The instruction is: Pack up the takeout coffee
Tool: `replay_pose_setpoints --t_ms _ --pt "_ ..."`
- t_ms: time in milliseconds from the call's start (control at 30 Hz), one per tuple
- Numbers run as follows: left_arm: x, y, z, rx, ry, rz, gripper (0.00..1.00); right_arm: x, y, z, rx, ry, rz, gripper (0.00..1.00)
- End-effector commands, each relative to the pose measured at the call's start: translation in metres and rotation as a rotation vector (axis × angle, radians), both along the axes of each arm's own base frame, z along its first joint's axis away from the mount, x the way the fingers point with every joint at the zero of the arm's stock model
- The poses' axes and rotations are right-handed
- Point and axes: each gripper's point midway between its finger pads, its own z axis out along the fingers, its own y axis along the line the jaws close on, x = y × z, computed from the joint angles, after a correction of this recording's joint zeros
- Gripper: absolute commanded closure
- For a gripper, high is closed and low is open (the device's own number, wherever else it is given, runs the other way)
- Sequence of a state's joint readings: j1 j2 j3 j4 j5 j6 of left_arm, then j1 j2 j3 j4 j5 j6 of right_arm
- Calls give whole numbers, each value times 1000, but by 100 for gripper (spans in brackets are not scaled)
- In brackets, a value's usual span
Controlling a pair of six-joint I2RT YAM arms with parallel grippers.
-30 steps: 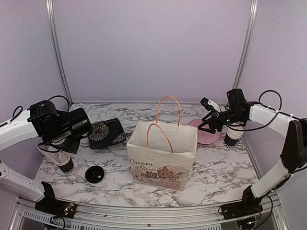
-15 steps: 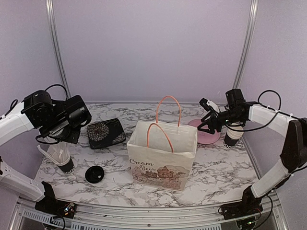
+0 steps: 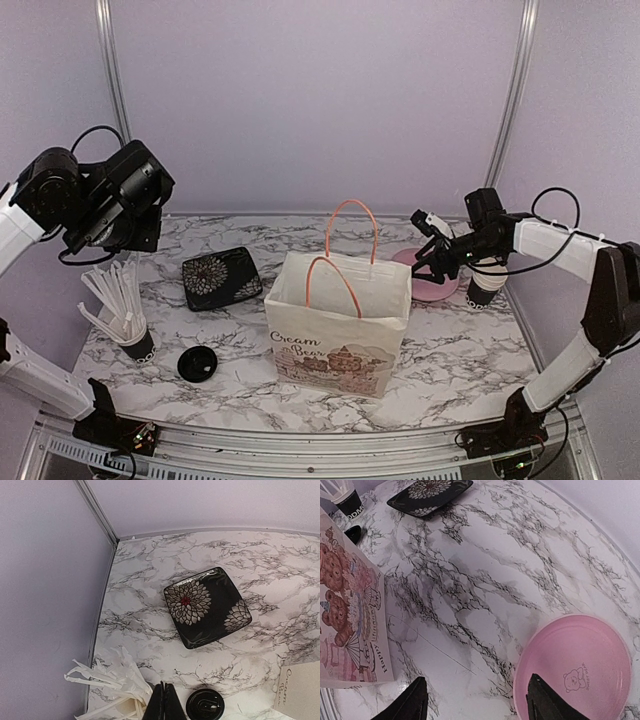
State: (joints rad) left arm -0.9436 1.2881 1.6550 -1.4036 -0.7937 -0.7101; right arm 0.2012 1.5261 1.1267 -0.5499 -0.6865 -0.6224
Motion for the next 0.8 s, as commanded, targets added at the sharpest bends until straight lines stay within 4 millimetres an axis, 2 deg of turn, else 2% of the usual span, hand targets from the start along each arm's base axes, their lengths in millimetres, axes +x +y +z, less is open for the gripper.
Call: replay_pose_setpoints --t_ms 0,167,400,467,533,633,767 --pt "8 -1 20 24 -51 -14 100 3 3 7 -9 -15 8 34" --pt "23 -23 43 10 -85 -47 100 2 3 5 -12 -11 11 34" --pt "48 -84 70 -81 -141 -244 100 2 2 4 -17 -11 8 34" --pt "52 -97 85 -122 -189 -289 100 2 2 3 -20 -10 7 34" --pt "54 -112 110 -207 -270 -356 100 2 2 2 -21 -8 8 34" --pt "45 -127 148 -355 -381 -462 100 3 2 -1 -24 -1 8 34" --pt "20 -138 184 -542 -500 -616 100 4 1 -6 -35 7 6 34"
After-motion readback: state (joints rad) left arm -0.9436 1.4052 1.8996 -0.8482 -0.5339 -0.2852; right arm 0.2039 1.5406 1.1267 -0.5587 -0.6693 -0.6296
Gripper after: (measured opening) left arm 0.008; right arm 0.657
